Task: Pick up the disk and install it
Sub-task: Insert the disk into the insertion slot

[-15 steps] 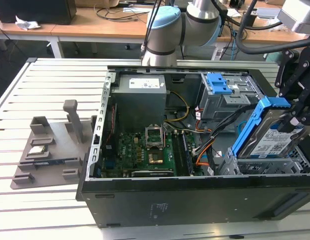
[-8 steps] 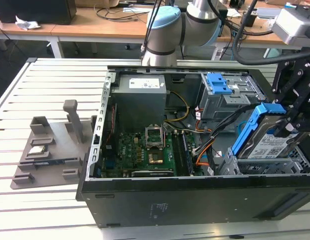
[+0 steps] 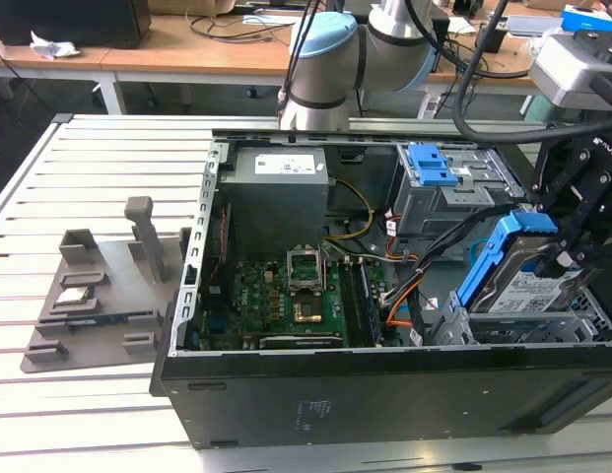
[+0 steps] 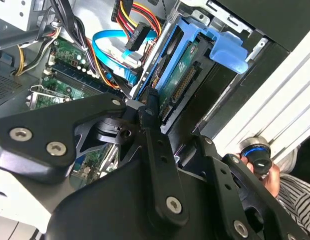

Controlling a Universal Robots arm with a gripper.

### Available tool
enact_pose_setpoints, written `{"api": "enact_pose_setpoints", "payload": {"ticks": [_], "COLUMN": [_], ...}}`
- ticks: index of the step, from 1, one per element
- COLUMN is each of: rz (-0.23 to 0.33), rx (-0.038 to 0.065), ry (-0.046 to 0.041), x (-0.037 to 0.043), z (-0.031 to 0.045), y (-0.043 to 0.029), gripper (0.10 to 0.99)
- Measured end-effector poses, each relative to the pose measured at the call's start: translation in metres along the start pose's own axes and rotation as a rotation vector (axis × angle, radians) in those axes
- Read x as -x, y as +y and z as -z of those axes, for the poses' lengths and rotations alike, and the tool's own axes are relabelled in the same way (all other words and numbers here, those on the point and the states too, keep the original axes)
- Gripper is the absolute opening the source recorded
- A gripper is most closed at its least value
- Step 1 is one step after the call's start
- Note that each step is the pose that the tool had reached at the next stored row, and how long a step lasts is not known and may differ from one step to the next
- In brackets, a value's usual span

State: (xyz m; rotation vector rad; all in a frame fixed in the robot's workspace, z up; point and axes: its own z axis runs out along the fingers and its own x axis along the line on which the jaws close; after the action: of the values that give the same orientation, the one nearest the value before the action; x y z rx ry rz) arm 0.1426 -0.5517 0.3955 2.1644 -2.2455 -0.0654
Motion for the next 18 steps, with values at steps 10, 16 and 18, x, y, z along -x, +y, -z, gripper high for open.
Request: {"api": "enact_pose_setpoints", "payload": {"ticks": [10, 16, 18], "rz": [0.000, 0.000, 0.000], "rx": [0.000, 0.000, 0.000], "ry": [0.0000, 0.0000, 0.0000], "x": [0.0000, 0.0000, 0.0000], "z": [-0.0009, -0.0010, -0.0010], "y": [0.0000, 0.0000, 0.0000], "gripper": [0.498, 0.353, 0.294]}}
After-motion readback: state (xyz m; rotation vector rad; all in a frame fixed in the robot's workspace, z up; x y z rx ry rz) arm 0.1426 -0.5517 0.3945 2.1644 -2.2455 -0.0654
